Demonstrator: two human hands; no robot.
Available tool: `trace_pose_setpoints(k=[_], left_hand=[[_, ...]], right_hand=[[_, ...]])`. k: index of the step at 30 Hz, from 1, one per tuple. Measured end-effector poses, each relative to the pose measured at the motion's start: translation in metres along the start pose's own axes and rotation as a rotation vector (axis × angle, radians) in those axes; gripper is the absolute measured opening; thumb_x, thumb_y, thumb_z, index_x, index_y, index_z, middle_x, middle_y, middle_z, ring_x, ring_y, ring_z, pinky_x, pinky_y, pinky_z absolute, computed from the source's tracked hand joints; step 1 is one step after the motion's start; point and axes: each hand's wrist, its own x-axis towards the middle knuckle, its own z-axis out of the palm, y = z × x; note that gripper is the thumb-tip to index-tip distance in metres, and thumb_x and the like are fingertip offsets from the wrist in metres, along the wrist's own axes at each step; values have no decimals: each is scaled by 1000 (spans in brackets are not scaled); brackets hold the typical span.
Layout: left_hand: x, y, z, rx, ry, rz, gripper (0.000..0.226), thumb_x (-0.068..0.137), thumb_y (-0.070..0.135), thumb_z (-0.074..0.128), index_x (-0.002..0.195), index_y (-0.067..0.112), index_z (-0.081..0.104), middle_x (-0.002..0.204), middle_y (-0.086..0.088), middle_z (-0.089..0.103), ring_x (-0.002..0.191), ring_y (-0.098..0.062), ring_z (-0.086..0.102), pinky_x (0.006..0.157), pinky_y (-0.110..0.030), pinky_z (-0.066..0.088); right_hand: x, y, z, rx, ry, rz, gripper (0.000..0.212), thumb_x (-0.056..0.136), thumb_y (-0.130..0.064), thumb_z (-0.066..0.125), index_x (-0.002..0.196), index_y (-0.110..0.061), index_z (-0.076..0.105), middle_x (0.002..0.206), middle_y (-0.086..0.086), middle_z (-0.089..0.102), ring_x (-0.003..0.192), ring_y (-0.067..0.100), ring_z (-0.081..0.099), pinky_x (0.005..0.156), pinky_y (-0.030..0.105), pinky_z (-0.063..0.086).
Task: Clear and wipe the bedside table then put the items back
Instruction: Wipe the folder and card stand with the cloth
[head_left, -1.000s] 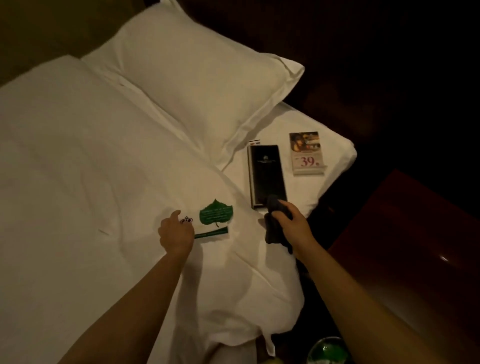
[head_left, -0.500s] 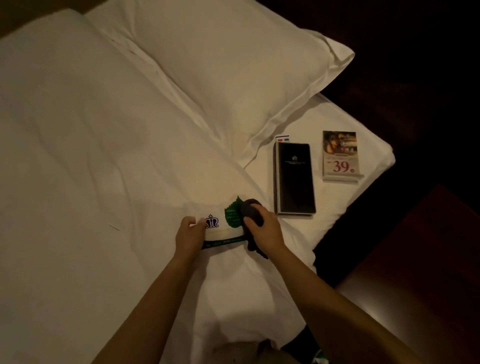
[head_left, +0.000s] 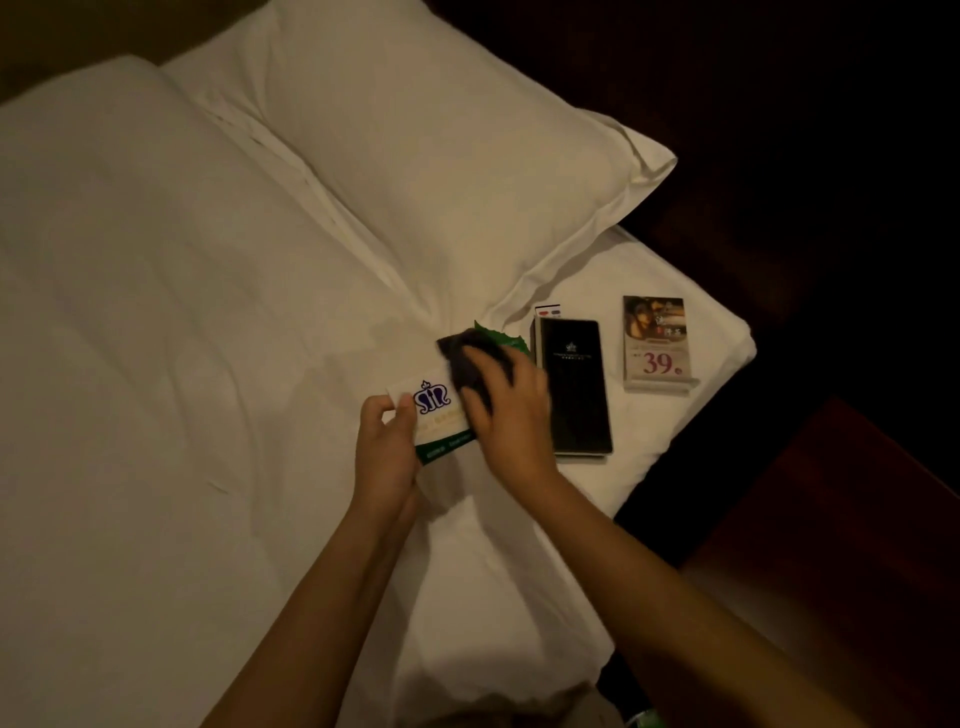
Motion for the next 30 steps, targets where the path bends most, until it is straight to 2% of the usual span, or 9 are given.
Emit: trace_pose_setpoints(k=[4, 9, 14, 18, 23, 27, 30], left_hand=[[-5, 0, 10, -34, -51, -13, 22, 98, 21, 45, 76, 21, 45, 86, -5, 69, 76, -18, 67, 56, -24, 59], [1, -10, 24, 16, -70, -15, 21, 98, 21, 45, 77, 22, 45, 86, -6, 66, 75, -19, 64, 67, -33, 53], [5, -29, 24, 72, -74, -86, 15, 96, 17, 45, 81, 18, 45, 80, -8, 59, 70, -17, 58, 56, -24, 49], [7, -44, 19, 119, -13, -98, 19, 98, 22, 45, 79, 19, 45, 89, -14, 59, 76, -24, 59, 68, -36, 50], [3, -64, 7, 106, -8, -132, 25, 97, 20, 47, 72, 20, 45, 86, -8, 64, 77, -22, 64, 72, -38, 54], [10, -82, -11, 195, 32, -171, 21, 96, 22, 47, 76, 21, 50, 97, -11, 64, 86, -24, 62, 81, -43, 54], [24, -92, -22, 282, 96, -198, 19, 97, 22, 45, 79, 20, 50, 109, -18, 59, 96, -28, 57, 91, -49, 50]], right_hand=[[26, 30, -24, -42, 51, 207, 44, 94, -24, 48, 138, -23, 40, 141, 16, 36, 127, 32, 33, 109, 45, 32], [1, 19, -14, -68, 30, 107, 47, 92, -25, 50, 138, -25, 39, 145, 14, 34, 127, 31, 33, 107, 43, 33], [-33, 1, 15, -41, -33, -41, 46, 92, -25, 50, 137, -26, 41, 146, 13, 35, 129, 30, 33, 107, 44, 32], [-25, 27, 15, -82, -38, -18, 46, 90, -23, 53, 135, -24, 45, 143, 14, 39, 127, 32, 36, 105, 44, 34], [-11, 73, 11, -161, -54, 129, 45, 92, -21, 51, 136, -22, 43, 136, 17, 43, 118, 34, 39, 100, 42, 35], [-20, 96, 9, -197, -134, 63, 44, 91, -18, 52, 135, -20, 45, 133, 18, 46, 115, 35, 40, 99, 43, 36], [-25, 113, 3, -148, -95, 177, 43, 93, -17, 49, 135, -18, 44, 134, 20, 44, 118, 36, 39, 102, 42, 35]])
